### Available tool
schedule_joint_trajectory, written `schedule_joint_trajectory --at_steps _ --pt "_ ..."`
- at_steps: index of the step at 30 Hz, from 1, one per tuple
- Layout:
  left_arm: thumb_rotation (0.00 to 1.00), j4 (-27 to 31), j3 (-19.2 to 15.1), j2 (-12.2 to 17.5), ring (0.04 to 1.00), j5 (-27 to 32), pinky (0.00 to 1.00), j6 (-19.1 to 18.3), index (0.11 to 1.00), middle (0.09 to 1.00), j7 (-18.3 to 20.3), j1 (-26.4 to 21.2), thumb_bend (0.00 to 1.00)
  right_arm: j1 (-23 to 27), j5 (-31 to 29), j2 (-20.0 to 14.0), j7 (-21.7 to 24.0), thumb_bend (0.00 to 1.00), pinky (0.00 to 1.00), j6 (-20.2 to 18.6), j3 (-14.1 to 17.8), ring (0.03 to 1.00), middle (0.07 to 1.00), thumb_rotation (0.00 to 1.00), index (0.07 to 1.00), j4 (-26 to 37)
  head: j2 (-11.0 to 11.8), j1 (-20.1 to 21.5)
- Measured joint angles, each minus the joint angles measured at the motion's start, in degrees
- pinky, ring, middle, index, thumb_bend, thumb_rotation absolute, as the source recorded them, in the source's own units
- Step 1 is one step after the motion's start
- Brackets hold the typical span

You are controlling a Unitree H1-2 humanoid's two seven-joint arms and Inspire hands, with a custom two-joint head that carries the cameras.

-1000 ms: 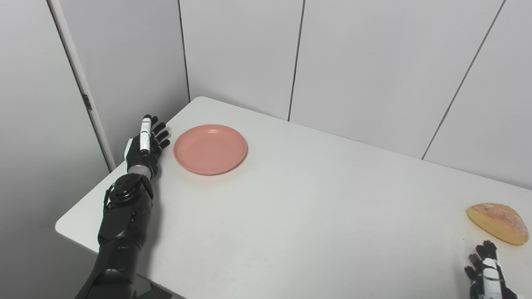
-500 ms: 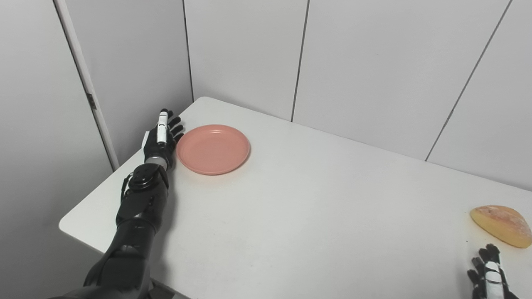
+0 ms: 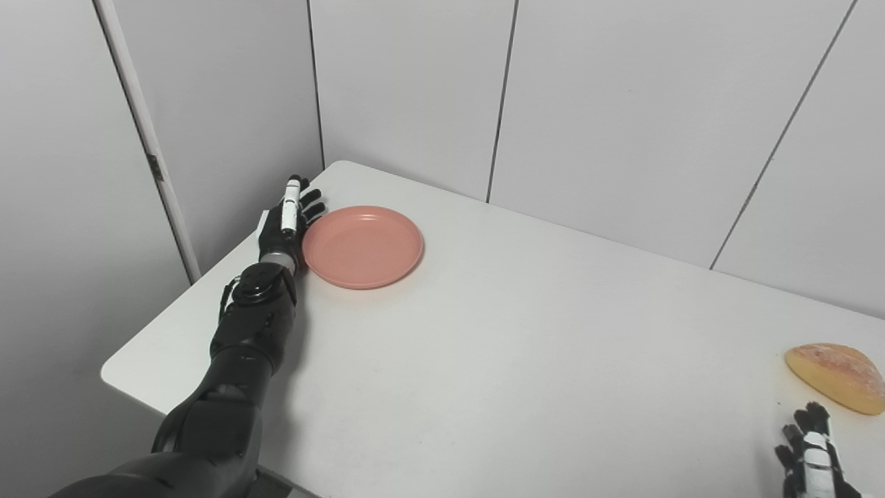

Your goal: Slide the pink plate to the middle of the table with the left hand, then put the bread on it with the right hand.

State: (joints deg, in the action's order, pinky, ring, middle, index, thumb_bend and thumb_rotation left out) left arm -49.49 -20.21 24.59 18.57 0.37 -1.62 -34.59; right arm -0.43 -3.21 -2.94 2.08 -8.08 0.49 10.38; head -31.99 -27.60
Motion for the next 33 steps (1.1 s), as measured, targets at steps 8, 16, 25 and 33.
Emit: schedule_joint_trajectory --at_steps 8,16,25,33 --pt "1.0 -1.2 2.33 -1.9 0.857 0.26 0.85 0.39 0.849 0.867 5.06 -1.27 0.34 -0.06 0.37 -0.09 0.22 0.12 1.0 0.08 -0.24 1.0 1.0 1.0 1.0 -1.23 -1.05 1.84" --pt "1.0 -1.07 3.78 -3.75 0.844 0.14 0.84 0.39 0.849 0.861 6.6 -1.9 0.36 -0.06 0.49 -0.11 0.56 0.18 1.0 2.77 -0.26 1.0 1.0 1.0 1.0 -3.18 -2.02 3.43" --pt "1.0 0.58 6.52 -6.49 0.841 -0.15 0.83 0.38 0.842 0.851 8.52 -1.91 0.36 0.02 0.88 -0.08 0.7 0.25 1.0 4.91 -0.5 1.0 1.0 1.0 1.0 -4.5 -3.51 6.85" --pt "1.0 4.52 9.02 -9.58 0.845 -0.37 0.84 -2.19 0.849 0.855 9.58 -1.35 0.37 0.26 2.05 0.29 0.39 0.25 1.0 6.69 -1.07 1.0 1.0 1.0 1.0 -5.65 -4.74 9.83"
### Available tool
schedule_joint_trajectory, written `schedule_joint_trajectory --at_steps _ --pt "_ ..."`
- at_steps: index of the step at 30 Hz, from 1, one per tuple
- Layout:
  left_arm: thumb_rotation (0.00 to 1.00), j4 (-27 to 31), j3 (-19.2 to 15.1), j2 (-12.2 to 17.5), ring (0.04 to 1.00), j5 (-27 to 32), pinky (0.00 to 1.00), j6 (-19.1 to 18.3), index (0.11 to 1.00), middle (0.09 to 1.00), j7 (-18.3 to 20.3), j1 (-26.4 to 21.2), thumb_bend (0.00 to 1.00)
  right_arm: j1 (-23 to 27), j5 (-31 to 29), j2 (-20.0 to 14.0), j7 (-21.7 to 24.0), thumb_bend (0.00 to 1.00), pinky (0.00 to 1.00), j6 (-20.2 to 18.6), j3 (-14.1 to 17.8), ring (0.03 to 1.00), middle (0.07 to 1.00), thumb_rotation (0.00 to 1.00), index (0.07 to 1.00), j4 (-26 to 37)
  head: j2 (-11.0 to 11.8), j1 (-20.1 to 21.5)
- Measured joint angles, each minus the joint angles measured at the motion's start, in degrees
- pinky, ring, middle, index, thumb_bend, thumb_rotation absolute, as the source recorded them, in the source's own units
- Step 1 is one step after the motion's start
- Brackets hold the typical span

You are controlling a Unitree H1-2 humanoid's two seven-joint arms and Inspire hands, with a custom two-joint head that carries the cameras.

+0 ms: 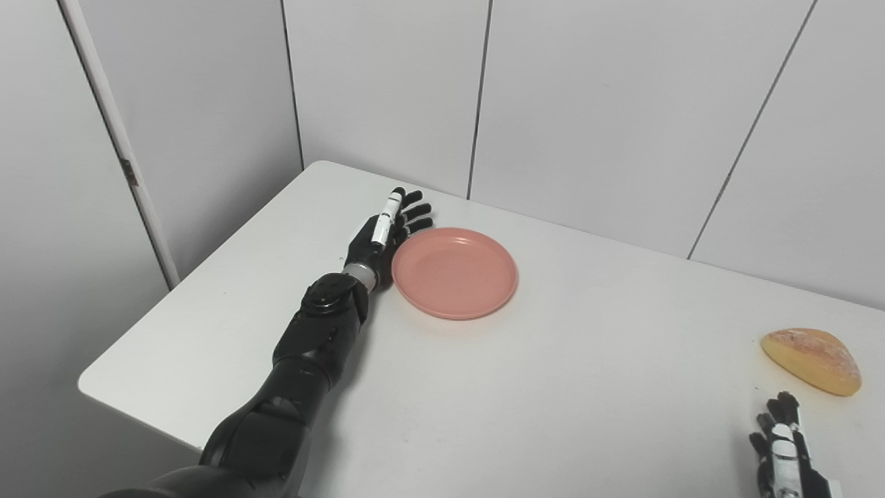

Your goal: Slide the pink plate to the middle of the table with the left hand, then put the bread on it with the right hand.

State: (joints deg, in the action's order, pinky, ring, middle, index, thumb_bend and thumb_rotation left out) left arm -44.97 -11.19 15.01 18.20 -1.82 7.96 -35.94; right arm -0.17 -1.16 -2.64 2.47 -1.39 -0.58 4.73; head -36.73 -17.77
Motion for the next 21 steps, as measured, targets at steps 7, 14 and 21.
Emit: schedule_joint_trajectory --at_steps 7,14,21 --pt "1.0 4.99 1.72 -1.28 0.84 -0.9 0.83 -2.69 0.841 0.848 0.92 1.92 0.38 -0.42 2.32 0.89 -1.27 0.23 0.99 -0.1 -0.88 0.991 0.998 1.0 0.995 0.84 -1.14 3.6" --pt "1.0 13.62 4.17 -3.81 0.834 -1.43 0.84 -6.33 0.838 0.849 2.21 5.91 0.37 -1.04 5.69 2.39 -2.43 0.26 0.95 -0.46 -2.38 0.968 0.975 1.0 0.971 1.72 -2.55 8.01" --pt "1.0 21.24 5.41 -5.95 0.848 -1.45 0.82 -11.61 0.852 0.86 2.42 8.79 0.36 -0.98 7.33 3.33 -3.27 0.26 0.93 -2.03 -2.64 0.96 0.968 1.0 0.963 2.52 -3.69 11.61"
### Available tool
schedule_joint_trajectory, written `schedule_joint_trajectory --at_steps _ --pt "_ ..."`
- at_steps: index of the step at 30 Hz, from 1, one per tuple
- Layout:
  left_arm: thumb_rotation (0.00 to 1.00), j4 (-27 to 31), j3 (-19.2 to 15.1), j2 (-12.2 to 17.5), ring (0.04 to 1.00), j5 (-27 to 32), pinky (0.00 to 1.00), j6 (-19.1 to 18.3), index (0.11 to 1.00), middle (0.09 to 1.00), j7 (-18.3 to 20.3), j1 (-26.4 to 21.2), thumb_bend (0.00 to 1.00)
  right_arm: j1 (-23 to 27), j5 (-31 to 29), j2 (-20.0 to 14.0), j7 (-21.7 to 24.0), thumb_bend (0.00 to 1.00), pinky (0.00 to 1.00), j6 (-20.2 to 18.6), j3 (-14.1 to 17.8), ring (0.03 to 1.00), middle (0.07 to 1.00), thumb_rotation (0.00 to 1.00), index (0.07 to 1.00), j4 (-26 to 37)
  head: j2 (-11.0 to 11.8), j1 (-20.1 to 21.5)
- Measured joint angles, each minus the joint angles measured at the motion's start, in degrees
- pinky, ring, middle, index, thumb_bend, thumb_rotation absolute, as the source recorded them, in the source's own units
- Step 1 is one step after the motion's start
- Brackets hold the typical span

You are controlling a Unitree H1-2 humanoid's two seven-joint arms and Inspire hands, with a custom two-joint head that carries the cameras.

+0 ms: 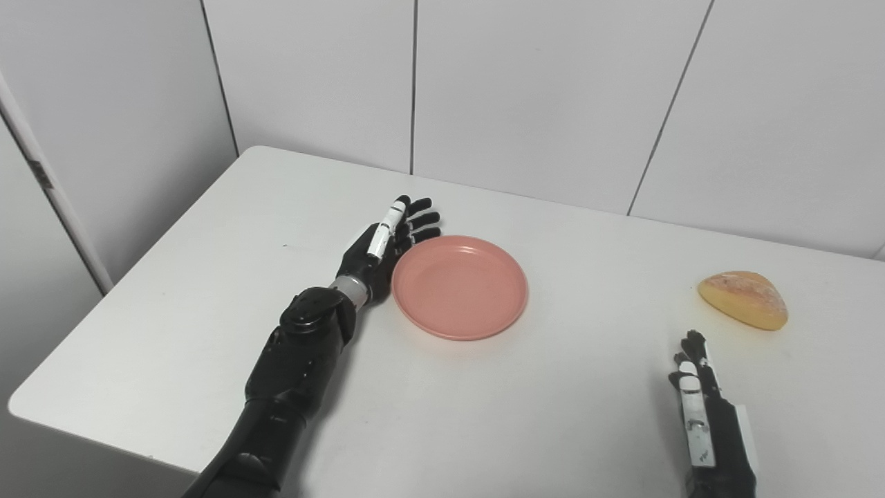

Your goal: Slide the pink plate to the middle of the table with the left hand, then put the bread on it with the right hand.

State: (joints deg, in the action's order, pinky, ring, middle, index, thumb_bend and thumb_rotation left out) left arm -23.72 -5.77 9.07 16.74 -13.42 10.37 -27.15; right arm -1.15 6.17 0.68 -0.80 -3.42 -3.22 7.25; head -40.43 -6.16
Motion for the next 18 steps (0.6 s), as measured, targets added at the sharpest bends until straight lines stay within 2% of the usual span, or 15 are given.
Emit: schedule_joint_trajectory --at_steps 5,11,18 --pt "1.0 6.3 1.72 -2.01 0.867 -0.43 0.85 -2.72 0.861 0.877 -0.21 3.26 0.37 -0.03 1.71 1.32 -0.82 0.27 0.91 -2.55 -0.55 0.953 0.962 1.0 0.959 1.47 -0.62 1.84" --pt "1.0 12.22 3.52 -3.24 0.89 -0.43 0.89 -6.12 0.879 0.892 -0.13 6.3 0.34 0.0 3.64 1.72 -1.77 0.26 0.87 -2.7 -1.02 0.922 0.94 1.0 0.936 1.48 -1.58 4.4" --pt "1.0 16.34 5.4 -4.19 0.896 -0.72 0.9 -8.41 0.887 0.898 -0.31 8.41 0.32 0.02 4.34 2.74 -2.51 0.26 0.89 -2.84 -1.93 0.927 0.948 1.0 0.942 1.47 -2.2 6.42"
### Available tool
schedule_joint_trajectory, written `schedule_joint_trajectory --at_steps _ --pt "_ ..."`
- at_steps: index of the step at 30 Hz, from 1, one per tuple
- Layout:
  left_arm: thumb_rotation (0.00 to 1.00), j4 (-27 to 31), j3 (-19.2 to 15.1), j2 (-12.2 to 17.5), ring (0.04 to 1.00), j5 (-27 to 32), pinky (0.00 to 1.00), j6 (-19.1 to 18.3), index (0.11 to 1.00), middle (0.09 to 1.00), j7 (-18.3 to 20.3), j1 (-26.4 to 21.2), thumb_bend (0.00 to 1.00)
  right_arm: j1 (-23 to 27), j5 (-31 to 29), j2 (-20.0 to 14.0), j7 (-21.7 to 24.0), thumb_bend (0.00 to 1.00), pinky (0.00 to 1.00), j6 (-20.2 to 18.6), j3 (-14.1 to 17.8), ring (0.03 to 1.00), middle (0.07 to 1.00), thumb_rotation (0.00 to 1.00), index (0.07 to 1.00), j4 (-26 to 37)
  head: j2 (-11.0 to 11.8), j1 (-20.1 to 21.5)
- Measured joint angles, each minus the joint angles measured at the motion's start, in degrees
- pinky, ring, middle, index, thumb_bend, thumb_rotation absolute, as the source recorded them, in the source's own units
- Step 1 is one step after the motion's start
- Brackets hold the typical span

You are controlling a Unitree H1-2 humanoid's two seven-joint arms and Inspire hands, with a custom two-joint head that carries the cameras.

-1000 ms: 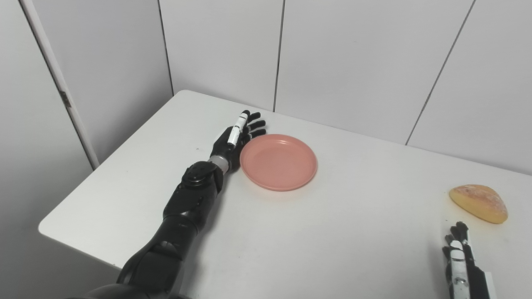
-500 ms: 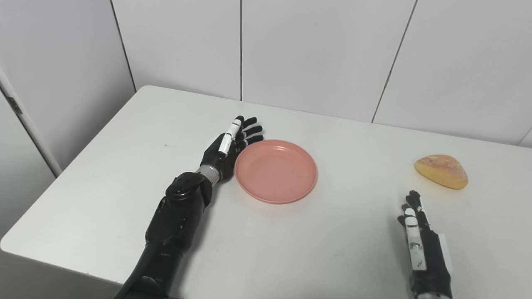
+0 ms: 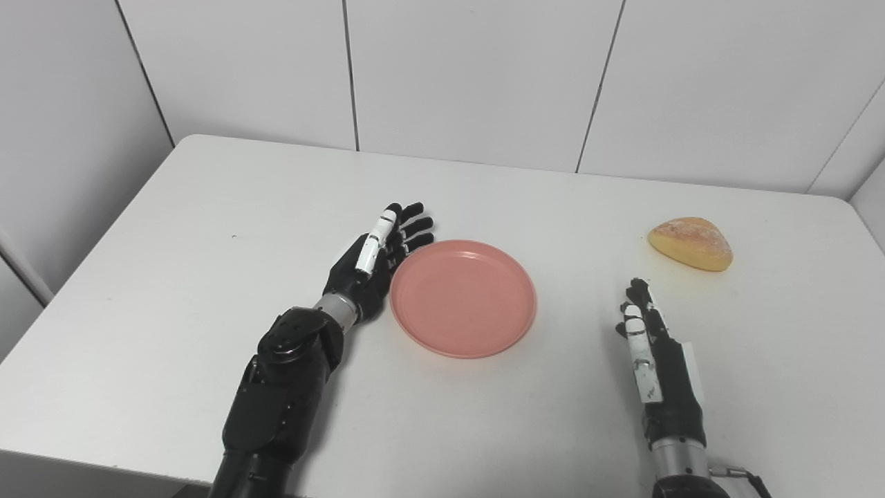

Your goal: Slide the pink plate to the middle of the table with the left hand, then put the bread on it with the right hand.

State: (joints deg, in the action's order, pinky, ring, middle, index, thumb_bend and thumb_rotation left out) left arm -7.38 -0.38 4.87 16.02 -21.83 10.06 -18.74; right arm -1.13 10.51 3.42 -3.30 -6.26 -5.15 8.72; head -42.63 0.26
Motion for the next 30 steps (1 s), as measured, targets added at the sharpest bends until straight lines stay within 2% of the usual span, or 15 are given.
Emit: schedule_joint_trajectory --at_steps 6,14,22,26,30 --pt "1.0 2.51 2.05 -1.12 0.903 -1.22 0.91 -0.22 0.897 0.907 -0.05 2.04 0.32 0.04 0.19 0.47 -0.03 0.26 0.89 -0.96 -0.44 0.927 0.948 1.0 0.943 0.15 -0.35 1.58" --pt "1.0 3.6 2.94 -1.48 0.905 -1.37 0.91 0.09 0.908 0.91 0.12 3.3 0.35 0.4 1.58 2.12 -1.05 0.28 0.89 -3.38 -0.54 0.926 0.944 1.0 0.94 0.85 -0.62 3.34" --pt "1.0 4.11 3.02 -1.73 0.909 -1.49 0.92 0.19 0.907 0.912 -0.01 3.82 0.35 0.48 1.63 2.03 -0.97 0.28 0.89 -3.97 -0.6 0.928 0.944 1.0 0.939 1.15 -0.53 4.93" --pt "1.0 4.09 3.02 -1.75 0.905 -1.89 0.92 0.4 0.904 0.908 -0.02 3.88 0.34 0.54 1.72 1.78 -0.96 0.27 0.88 -3.97 -0.45 0.92 0.939 1.0 0.936 1.27 -0.35 7.64" --pt "1.0 4.08 2.99 -1.95 0.909 -2.32 0.92 0.56 0.906 0.912 -0.1 3.9 0.33 0.63 1.94 0.81 -0.96 0.29 0.87 -3.9 -0.29 0.918 0.935 1.0 0.936 1.7 -0.18 8.62"
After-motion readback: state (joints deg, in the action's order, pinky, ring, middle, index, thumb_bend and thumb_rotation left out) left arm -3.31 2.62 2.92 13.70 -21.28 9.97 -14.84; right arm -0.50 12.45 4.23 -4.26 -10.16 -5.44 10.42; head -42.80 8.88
